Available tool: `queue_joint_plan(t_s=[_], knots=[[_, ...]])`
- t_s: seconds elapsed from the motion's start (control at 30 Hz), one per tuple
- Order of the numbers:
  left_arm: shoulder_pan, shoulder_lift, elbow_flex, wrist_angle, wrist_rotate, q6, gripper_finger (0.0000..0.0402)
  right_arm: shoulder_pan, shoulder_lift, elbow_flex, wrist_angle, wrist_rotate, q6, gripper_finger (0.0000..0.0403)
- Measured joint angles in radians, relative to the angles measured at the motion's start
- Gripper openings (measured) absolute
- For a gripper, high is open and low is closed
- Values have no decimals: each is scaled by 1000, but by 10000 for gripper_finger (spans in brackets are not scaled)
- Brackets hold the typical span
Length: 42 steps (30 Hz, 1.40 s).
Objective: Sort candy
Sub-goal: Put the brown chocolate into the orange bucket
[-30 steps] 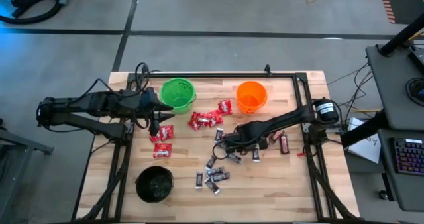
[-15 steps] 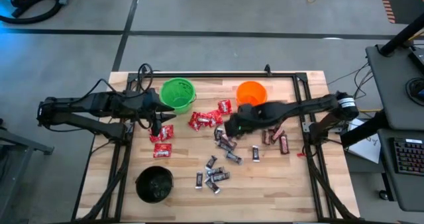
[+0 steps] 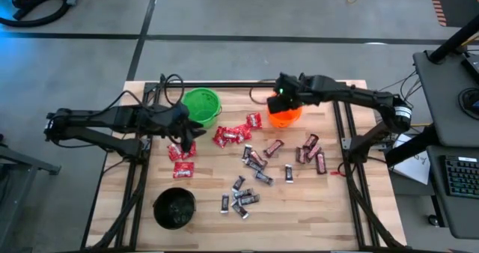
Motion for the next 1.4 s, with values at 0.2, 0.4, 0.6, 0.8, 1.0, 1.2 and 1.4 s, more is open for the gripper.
queue_joint_plan(t_s=[0.2, 0.4, 0.6, 0.8, 1.0, 1.2, 1.4], knots=[[0, 22, 0, -10, 9, -114, 127, -79, 29, -3, -6, 0, -129, 76], [0, 20, 0, -100, 45, -233, 127, -82, 45, -3, -9, 1, -183, 86], [0, 22, 0, -221, 81, -344, 127, -82, 48, -3, -9, 0, -191, 103], [0, 24, 0, -279, 81, -413, 127, -82, 48, -3, -9, 0, -200, 104], [0, 26, 0, -280, 81, -441, 127, -82, 49, -4, -7, -26, -215, 105], [0, 27, 0, -280, 80, -468, 127, -82, 49, -4, 0, -17, -233, 125], [0, 28, 0, -280, 79, -475, 127, -85, 49, -4, 0, 9, -234, 189]])
